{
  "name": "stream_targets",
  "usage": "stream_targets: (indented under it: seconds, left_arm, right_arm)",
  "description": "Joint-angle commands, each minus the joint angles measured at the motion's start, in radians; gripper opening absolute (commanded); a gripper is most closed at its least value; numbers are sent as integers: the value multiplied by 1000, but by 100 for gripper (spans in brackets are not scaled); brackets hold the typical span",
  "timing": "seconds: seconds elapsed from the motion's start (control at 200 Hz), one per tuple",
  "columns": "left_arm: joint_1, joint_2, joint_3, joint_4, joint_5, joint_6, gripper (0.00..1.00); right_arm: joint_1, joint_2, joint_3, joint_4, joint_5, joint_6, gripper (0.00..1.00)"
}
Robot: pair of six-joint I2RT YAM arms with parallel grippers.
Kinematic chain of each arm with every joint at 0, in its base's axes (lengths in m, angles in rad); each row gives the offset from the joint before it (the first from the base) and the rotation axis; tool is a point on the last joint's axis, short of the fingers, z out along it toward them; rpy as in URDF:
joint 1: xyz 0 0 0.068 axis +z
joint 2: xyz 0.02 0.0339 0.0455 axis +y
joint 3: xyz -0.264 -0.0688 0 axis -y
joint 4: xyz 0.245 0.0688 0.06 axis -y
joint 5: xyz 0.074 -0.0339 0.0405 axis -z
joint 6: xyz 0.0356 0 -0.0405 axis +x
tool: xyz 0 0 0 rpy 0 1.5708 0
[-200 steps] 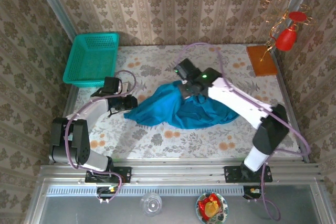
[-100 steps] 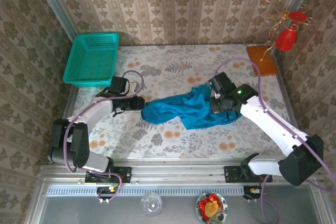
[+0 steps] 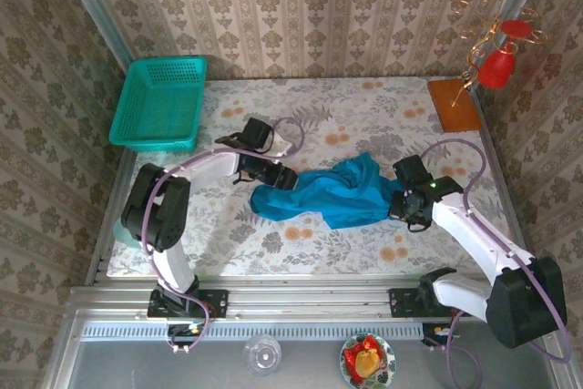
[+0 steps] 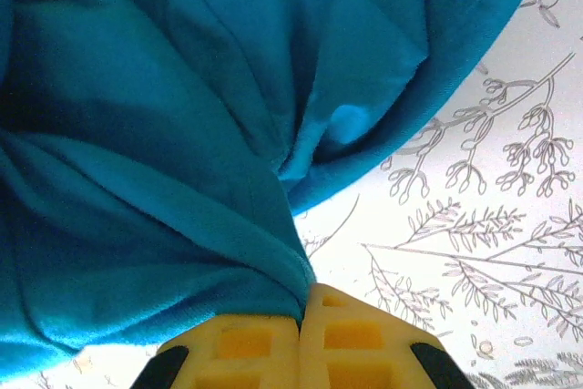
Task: Fold the inside-out t-shirt
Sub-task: Turn the T-shirt inside out at the center of the table.
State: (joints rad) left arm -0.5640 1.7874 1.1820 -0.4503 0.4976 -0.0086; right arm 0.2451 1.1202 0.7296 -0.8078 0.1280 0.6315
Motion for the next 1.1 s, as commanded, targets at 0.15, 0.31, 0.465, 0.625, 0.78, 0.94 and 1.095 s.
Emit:
stream_targets:
  seconds: [0.15, 0.31, 0.465, 0.625, 0.78, 0.94, 1.095]
  left_arm:
    - [-105, 78, 141, -65, 134, 114, 59]
    - [-133, 156, 194, -73, 85, 110, 57]
    - [-145, 189, 222, -95, -51, 107, 39]
    - [-128, 122, 204, -43, -81, 88, 3]
    - [-42, -24, 246, -28, -94, 46, 0]
    - [83, -191, 406, -45, -99, 0, 0]
    - [207, -287, 588, -53, -31, -50, 0]
  right_arm:
    - [-46, -11, -1, 76, -7, 15, 0]
    - [-50, -5, 12, 75, -18, -1, 0]
    - [-54, -6, 67, 76, -19, -15, 0]
    - [-54, 49, 202, 85, -31, -49, 0]
    - [-61, 185, 481, 42, -38, -146, 0]
    - [-87, 397, 1002, -113, -33, -264, 0]
    - [-95, 597, 1602, -320, -31, -327, 0]
